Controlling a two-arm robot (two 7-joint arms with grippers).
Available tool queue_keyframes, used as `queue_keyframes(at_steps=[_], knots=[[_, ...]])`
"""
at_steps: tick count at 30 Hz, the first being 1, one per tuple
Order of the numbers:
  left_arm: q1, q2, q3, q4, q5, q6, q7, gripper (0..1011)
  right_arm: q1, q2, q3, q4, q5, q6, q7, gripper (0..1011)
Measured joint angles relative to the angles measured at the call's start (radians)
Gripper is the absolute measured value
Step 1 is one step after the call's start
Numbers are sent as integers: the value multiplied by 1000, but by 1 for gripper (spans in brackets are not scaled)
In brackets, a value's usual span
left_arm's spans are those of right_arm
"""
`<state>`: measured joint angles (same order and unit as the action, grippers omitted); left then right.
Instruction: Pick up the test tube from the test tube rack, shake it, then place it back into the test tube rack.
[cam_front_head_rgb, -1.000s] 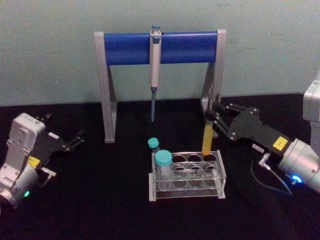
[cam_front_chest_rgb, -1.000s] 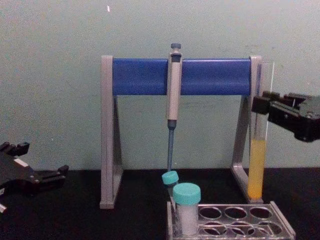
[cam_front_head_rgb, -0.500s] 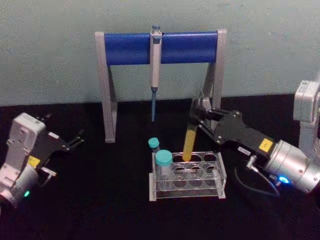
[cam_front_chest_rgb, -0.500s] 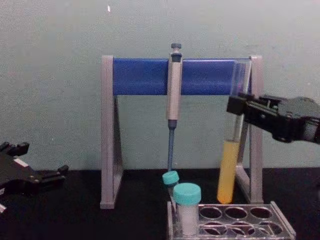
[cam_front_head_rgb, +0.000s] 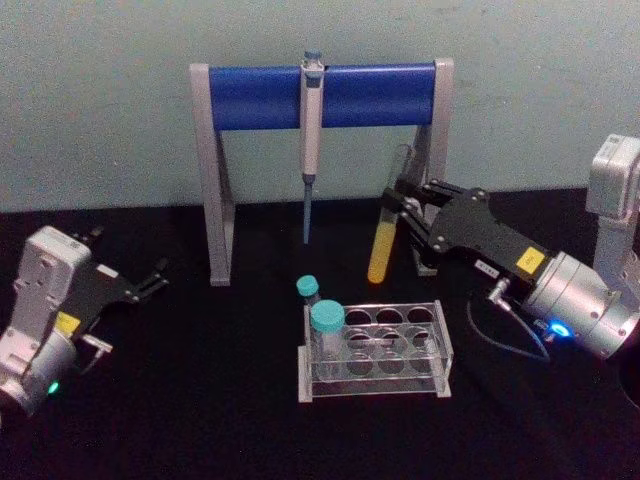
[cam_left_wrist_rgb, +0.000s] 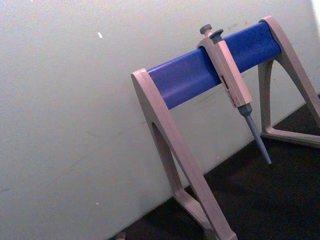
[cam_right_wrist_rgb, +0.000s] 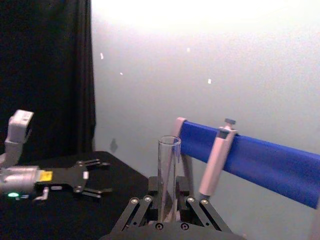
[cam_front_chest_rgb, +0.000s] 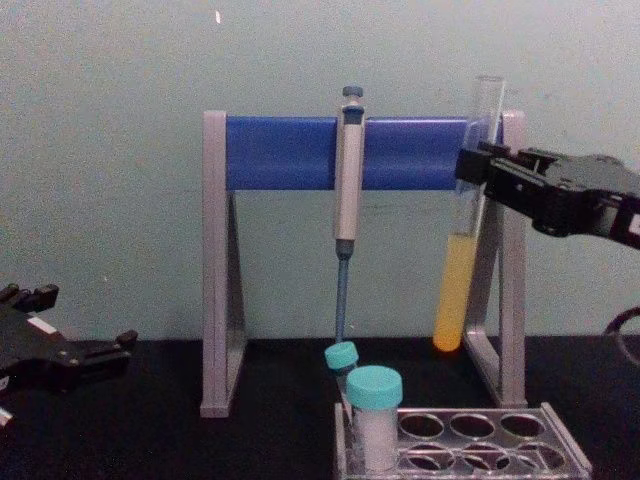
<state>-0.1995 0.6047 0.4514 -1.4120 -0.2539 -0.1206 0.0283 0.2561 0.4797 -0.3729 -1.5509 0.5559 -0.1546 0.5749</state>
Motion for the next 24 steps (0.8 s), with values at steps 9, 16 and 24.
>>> queue_keyframes(at_steps=[9,16,24], knots=[[0,0,0,0,0,0,0,1001,-14,5,19,-13,-16,4,-24,228],[0,0,0,0,0,0,0,1001,-18,2,24,-15,-21,6,-26,228],[0,0,0,0,0,0,0,1001,-19,0,26,-15,-22,9,-24,228]])
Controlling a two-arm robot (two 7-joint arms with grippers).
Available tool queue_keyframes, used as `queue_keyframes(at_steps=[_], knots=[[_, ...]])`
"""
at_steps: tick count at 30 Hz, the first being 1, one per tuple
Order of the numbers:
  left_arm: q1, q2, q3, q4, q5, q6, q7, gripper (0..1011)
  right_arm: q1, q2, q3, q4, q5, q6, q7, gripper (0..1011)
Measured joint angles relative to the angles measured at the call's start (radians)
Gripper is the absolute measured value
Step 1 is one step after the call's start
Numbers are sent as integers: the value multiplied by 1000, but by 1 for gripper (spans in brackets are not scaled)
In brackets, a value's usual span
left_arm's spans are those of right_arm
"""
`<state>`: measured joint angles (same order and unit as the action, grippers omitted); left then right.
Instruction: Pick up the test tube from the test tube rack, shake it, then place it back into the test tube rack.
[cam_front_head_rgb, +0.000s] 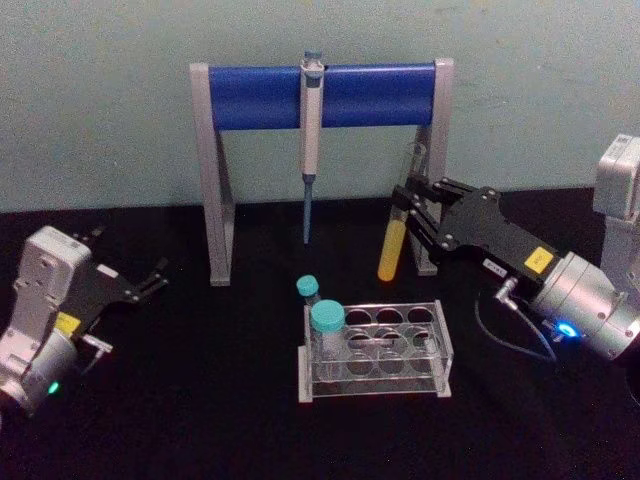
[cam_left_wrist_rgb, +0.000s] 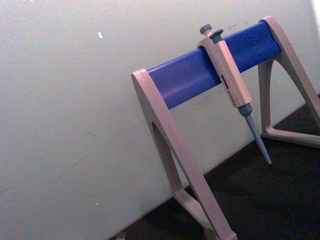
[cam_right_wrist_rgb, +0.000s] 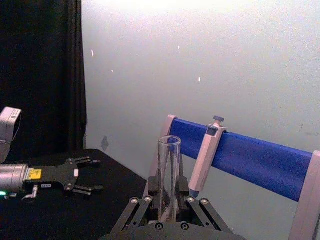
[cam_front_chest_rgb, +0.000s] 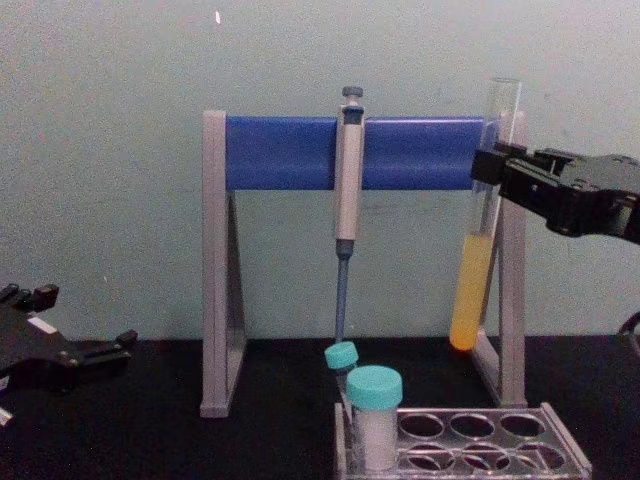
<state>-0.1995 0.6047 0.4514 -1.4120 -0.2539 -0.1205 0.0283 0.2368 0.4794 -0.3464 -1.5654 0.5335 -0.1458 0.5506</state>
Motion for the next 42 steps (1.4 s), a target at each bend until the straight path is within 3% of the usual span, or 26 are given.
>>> queue_keyframes(at_steps=[27,42], knots=[[0,0,0,0,0,0,0,1001,-11,3,6,-9,2,1,8,228],[0,0,0,0,0,0,0,1001,-45,31,-14,-40,50,15,56,228]])
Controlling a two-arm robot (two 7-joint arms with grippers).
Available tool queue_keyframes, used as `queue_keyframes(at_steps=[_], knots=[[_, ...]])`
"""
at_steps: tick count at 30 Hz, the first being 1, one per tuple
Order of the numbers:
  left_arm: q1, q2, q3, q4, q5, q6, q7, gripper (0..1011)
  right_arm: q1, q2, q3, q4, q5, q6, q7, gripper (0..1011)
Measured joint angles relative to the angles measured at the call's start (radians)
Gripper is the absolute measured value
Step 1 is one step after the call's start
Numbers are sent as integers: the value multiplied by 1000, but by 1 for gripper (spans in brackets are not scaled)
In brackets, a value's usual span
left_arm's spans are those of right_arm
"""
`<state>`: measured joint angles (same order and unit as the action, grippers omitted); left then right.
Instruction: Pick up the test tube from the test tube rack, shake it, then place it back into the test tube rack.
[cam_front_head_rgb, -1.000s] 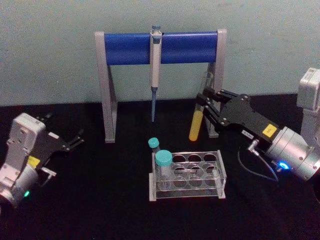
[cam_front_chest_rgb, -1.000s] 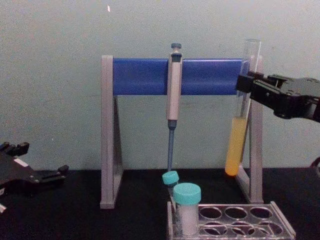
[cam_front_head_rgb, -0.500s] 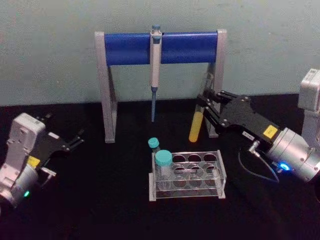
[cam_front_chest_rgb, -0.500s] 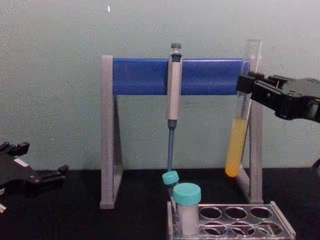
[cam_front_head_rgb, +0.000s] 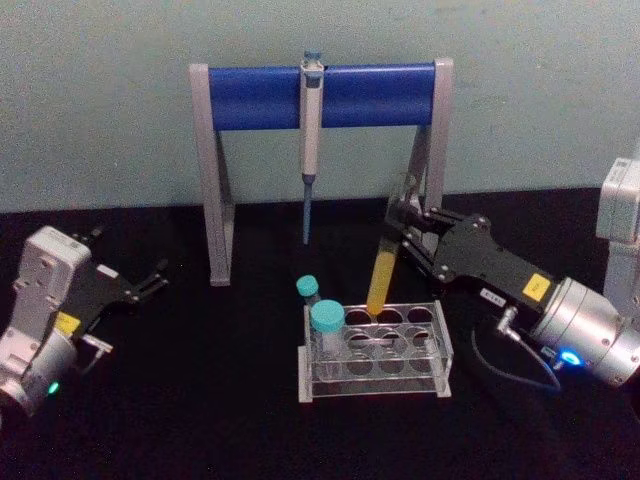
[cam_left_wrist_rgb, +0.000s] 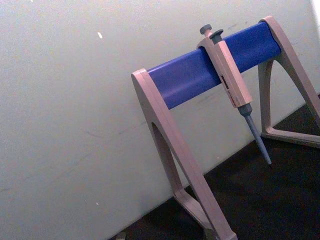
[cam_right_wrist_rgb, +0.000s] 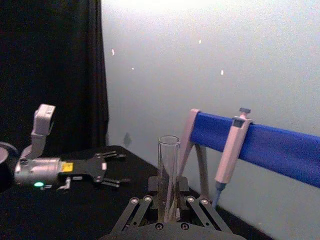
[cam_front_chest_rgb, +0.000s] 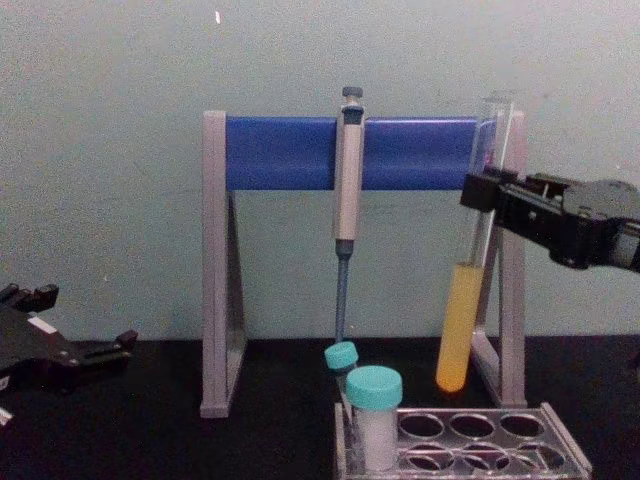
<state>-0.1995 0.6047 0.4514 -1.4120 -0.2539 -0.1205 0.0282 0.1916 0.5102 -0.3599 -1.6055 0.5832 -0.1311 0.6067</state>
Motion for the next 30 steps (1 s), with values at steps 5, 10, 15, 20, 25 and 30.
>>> queue_keyframes(at_steps=[5,10,15,20,25,30], knots=[[0,0,0,0,0,0,0,1001,-11,8,-11,-3,14,2,10,228],[0,0,0,0,0,0,0,1001,-15,10,-19,1,22,5,11,228],[0,0,0,0,0,0,0,1001,-13,7,-26,16,27,7,11,228],[0,0,0,0,0,0,0,1001,-7,2,-34,30,29,9,9,228],[0,0,0,0,0,0,0,1001,-6,1,-38,37,30,11,8,228],[0,0,0,0,0,0,0,1001,-5,1,-41,40,30,11,7,228]])
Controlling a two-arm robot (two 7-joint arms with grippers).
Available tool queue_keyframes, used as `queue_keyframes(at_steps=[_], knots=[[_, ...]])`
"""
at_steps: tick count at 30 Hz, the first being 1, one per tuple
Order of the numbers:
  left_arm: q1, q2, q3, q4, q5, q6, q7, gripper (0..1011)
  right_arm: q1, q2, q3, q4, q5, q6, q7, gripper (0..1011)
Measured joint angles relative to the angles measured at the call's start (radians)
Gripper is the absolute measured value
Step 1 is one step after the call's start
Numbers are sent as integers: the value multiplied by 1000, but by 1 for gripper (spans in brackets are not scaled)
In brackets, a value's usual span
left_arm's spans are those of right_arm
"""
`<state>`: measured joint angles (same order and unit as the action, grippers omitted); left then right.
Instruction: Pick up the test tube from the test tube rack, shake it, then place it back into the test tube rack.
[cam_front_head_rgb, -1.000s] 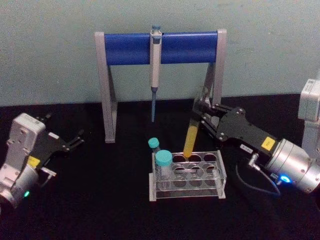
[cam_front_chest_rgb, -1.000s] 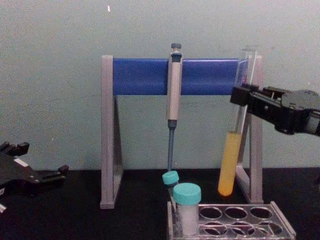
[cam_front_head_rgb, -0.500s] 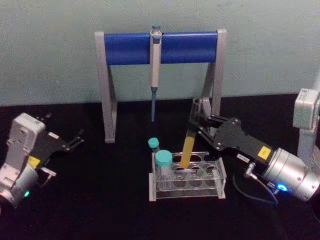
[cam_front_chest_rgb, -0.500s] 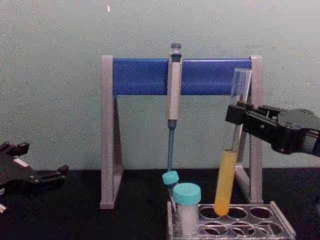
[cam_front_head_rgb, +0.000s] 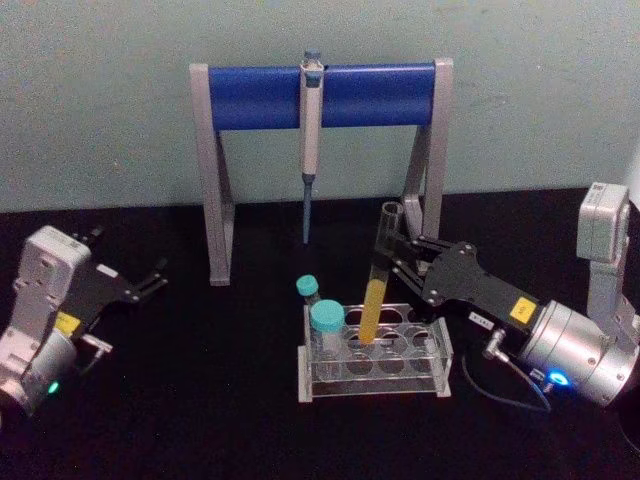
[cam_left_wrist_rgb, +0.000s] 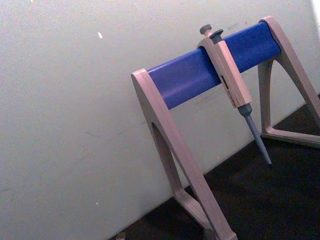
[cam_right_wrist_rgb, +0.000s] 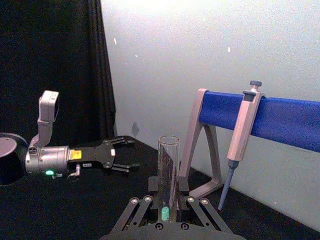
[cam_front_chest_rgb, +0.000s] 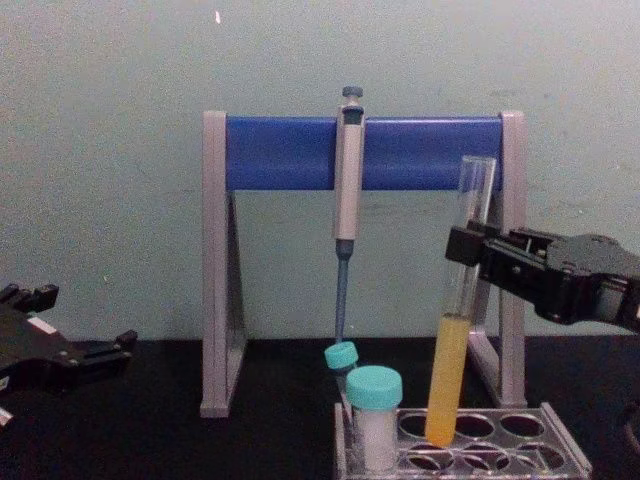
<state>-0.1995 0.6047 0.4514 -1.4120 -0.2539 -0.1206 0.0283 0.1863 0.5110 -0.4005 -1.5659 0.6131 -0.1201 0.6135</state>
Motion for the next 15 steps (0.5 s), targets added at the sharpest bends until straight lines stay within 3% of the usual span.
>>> queue_keyframes(at_steps=[15], knots=[[0,0,0,0,0,0,0,1001,2,-2,-12,10,-1,5,0,228]])
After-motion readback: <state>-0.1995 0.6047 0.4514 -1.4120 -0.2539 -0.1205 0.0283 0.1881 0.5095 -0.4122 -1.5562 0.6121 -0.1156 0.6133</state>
